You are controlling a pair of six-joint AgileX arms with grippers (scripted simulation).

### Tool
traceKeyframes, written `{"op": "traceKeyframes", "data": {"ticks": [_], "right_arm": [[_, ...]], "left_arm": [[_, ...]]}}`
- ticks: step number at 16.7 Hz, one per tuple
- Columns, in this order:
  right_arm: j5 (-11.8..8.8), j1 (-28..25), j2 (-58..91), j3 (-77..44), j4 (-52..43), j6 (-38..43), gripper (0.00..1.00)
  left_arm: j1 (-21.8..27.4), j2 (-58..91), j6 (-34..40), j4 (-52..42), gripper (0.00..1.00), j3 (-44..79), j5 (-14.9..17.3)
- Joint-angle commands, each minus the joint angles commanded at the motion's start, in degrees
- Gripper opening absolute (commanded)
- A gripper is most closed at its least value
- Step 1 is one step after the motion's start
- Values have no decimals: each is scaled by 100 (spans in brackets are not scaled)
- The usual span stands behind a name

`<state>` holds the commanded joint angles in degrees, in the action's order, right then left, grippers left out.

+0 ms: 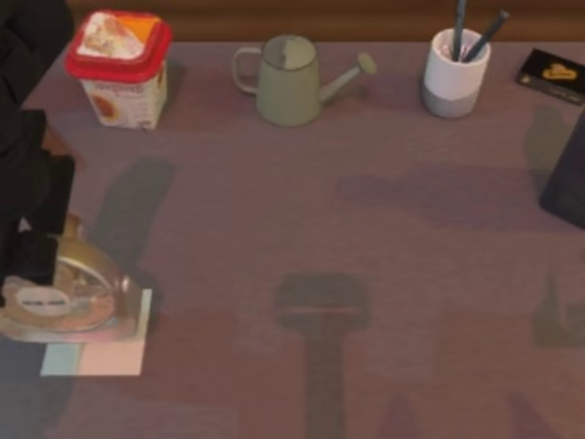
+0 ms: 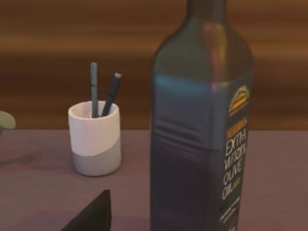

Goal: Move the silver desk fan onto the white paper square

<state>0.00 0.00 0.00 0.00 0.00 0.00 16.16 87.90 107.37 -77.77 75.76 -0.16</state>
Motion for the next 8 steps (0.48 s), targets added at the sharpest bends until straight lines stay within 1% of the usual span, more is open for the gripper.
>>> {"op": "traceKeyframes", "data": {"ticks": [6, 8], "right_arm": [[0, 0, 0, 0, 0, 0, 100], [0, 0, 0, 0, 0, 0, 100]], "left_arm": [[25, 23, -18, 9, 0, -4, -9], [4, 36, -31, 205, 0, -174, -11]]}}
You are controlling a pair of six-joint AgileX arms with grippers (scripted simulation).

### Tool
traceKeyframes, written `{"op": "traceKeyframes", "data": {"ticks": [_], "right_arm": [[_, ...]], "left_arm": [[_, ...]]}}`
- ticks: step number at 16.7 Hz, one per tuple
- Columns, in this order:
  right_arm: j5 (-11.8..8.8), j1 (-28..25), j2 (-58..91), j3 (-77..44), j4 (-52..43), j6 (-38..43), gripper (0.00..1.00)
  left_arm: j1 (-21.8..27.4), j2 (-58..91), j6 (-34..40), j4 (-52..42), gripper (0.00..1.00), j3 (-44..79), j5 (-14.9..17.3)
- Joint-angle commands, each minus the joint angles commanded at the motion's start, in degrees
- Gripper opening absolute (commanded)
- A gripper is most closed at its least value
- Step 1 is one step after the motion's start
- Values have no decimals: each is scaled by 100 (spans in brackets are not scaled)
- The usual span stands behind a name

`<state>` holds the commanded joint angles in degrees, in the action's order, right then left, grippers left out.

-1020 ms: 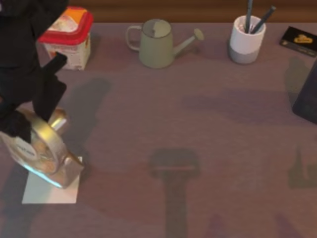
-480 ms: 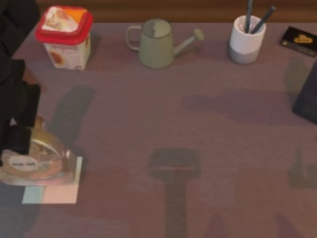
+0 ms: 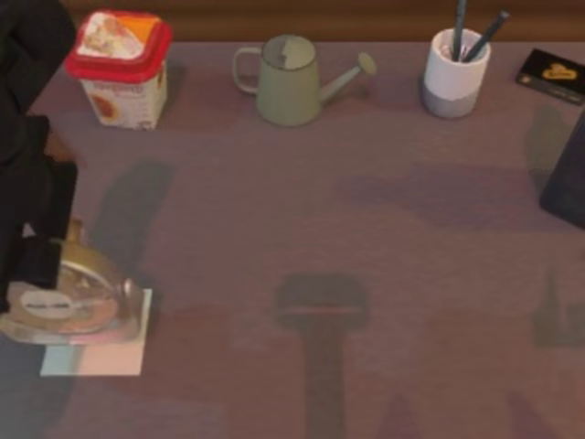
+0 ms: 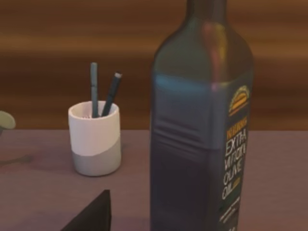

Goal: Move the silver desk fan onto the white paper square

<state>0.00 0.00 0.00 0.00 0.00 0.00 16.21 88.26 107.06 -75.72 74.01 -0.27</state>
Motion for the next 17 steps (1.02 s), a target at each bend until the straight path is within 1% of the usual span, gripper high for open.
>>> {"op": "traceKeyframes", "data": {"ticks": [4, 8, 17], "right_arm": [[0, 0, 0, 0, 0, 0, 100], [0, 0, 0, 0, 0, 0, 100], [0, 0, 0, 0, 0, 0, 100]], "left_arm": [[-52, 57, -26, 541, 0, -474, 10], [-59, 62, -26, 587, 0, -519, 11], [-59, 62, -26, 587, 68, -519, 11]]}}
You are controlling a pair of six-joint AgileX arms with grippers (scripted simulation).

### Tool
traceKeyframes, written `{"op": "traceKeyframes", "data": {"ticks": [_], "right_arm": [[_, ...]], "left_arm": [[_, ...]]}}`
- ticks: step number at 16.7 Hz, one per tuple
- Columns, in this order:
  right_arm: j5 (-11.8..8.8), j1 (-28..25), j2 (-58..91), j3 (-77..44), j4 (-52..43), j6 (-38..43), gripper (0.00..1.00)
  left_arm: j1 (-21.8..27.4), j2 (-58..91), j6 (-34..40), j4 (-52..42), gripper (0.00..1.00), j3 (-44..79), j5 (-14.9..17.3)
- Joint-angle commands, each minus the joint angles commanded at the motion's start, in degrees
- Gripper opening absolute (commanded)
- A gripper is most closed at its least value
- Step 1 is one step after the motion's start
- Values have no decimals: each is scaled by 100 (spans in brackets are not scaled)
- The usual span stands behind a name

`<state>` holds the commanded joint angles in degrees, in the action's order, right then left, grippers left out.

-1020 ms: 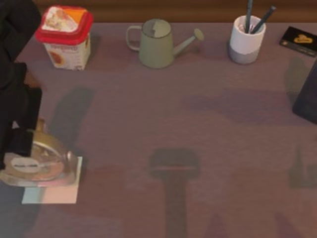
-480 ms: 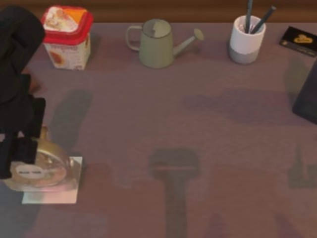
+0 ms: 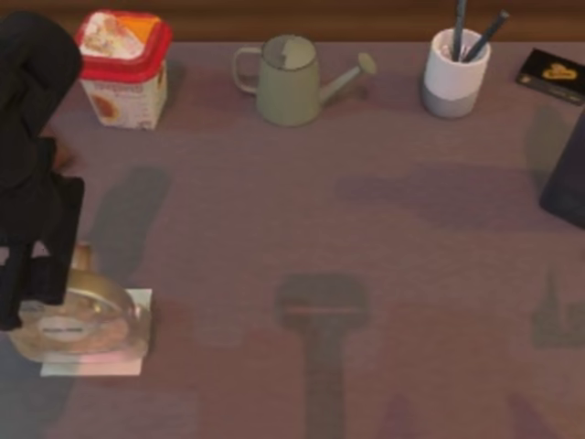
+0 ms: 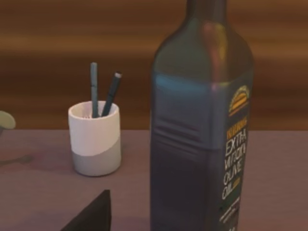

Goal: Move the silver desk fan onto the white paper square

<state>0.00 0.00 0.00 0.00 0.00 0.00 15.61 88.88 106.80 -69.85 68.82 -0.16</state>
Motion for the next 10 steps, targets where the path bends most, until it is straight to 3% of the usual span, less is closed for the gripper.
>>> {"op": "traceKeyframes", "data": {"ticks": [4, 10], "right_arm": [[0, 0, 0, 0, 0, 0, 100], [0, 0, 0, 0, 0, 0, 100]], "left_arm": [[0, 0, 0, 0, 98, 0, 0], [0, 0, 0, 0, 100, 0, 0]]}}
